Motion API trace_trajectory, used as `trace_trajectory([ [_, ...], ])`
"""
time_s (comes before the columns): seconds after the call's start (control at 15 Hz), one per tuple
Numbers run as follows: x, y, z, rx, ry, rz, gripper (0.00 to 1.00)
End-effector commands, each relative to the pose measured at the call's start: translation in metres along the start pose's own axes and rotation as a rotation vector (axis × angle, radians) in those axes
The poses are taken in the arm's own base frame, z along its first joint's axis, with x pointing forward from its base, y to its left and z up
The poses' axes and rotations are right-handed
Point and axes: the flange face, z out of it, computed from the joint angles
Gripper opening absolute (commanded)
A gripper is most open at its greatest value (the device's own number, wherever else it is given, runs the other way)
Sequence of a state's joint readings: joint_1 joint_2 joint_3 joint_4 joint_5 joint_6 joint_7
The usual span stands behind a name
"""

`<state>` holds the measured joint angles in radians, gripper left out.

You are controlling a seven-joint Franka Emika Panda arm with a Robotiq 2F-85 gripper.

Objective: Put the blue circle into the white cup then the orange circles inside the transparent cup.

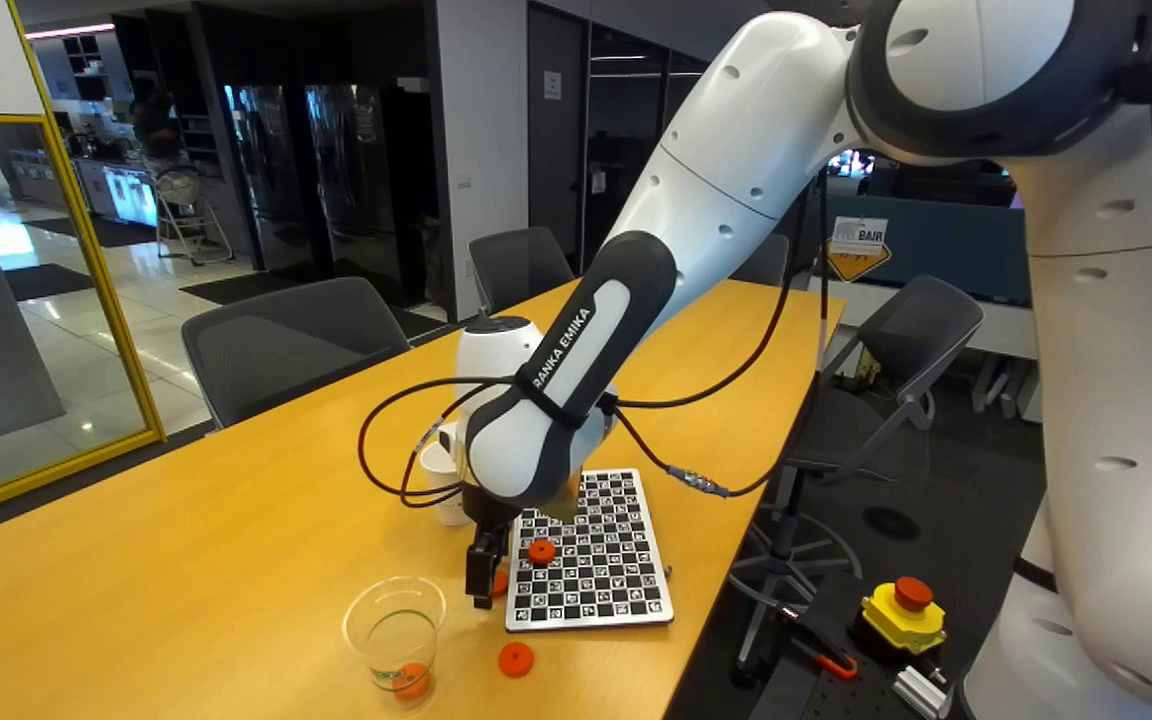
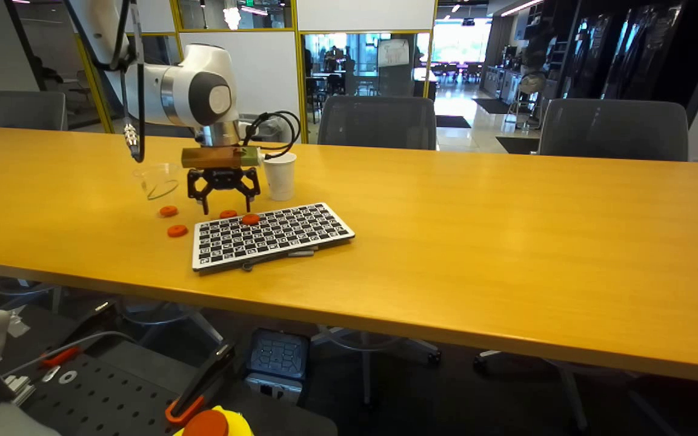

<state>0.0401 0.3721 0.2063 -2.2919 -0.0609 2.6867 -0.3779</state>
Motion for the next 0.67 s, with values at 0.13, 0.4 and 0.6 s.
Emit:
trace_trajectory([
  [0.13, 0.0072, 0.0063, -0.0001, 0.038, -0.012, 0.011, 0.58],
  [0.4, 0.0086, 0.0112, -0.0018, 0.048, -0.021, 0.026, 0.27],
  [0.6, 0.0091, 0.0048, -0.0086, 0.051, -0.026, 0.021, 0.25],
])
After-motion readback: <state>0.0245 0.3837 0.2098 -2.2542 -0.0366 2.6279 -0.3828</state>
